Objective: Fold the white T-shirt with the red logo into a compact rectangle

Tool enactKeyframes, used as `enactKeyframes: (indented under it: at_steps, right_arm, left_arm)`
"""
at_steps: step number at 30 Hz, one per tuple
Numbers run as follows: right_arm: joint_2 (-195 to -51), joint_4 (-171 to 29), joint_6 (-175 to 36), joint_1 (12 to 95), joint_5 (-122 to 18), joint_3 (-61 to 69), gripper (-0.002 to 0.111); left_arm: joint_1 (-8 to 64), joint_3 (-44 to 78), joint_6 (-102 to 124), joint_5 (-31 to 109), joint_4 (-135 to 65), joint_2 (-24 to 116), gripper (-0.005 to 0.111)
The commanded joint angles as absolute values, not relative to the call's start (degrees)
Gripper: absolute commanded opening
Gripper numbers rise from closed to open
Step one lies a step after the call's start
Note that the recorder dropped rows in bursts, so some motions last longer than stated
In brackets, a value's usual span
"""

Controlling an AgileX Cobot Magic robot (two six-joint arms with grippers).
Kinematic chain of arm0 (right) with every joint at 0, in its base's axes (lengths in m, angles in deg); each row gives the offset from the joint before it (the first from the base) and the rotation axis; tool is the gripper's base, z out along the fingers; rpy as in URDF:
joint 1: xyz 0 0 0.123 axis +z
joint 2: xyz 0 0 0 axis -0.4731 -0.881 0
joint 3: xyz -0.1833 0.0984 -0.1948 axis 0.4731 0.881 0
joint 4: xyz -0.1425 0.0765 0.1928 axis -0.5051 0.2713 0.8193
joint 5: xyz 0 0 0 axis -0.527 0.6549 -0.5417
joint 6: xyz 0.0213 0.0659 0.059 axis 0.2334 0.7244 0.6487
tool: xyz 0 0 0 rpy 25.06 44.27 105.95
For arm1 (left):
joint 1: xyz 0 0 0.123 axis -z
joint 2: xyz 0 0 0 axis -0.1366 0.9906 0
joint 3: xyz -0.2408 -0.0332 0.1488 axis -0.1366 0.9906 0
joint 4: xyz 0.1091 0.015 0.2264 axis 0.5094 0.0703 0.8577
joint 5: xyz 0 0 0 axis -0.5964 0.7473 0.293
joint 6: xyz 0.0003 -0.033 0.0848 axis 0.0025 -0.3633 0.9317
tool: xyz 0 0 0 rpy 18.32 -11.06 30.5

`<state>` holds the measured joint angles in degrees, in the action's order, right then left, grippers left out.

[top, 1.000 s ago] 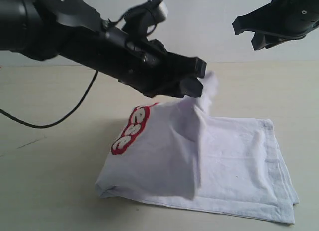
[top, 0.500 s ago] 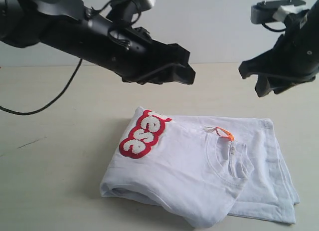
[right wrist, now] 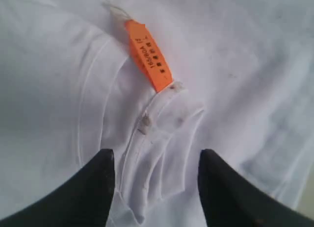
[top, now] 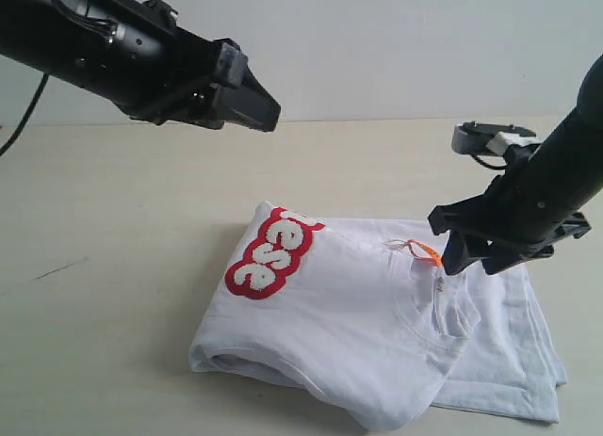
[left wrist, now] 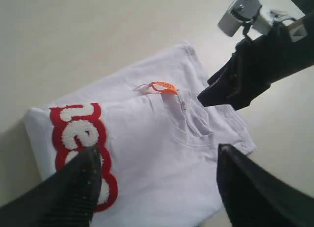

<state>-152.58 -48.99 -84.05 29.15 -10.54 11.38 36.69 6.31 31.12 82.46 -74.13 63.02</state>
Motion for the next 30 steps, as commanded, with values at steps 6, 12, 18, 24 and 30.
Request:
enactKeyframes:
  at_steps: [6, 12, 18, 24, 30]
  right_arm:
    - [-160.8, -42.6, -91.8, 28.9, -20.4, 11.6, 0.052]
    - [-162.5, -40.5, -92.6, 28.9, -22.1, 11.6, 0.052]
    - [-164.3, -27.7, -104.4, 28.9, -18.6, 11.6, 0.052]
    - [-164.7, -27.4, -105.2, 28.9, -18.0, 11.6, 0.034]
    - [-162.3, -29.5, -105.7, 28.9, -18.0, 11.5, 0.0]
  left_arm:
    - [36.4, 11.8, 31.1, 82.4, -72.7, 56.6, 0.064]
    - [36.4, 11.8, 31.1, 81.6, -73.1, 52.2, 0.059]
    - [36.4, 12.7, 31.1, 81.3, -73.1, 50.3, 0.059]
    - [36.4, 14.1, 31.1, 80.9, -73.1, 50.1, 0.059]
    - [36.4, 14.1, 31.1, 80.6, -73.2, 50.1, 0.059]
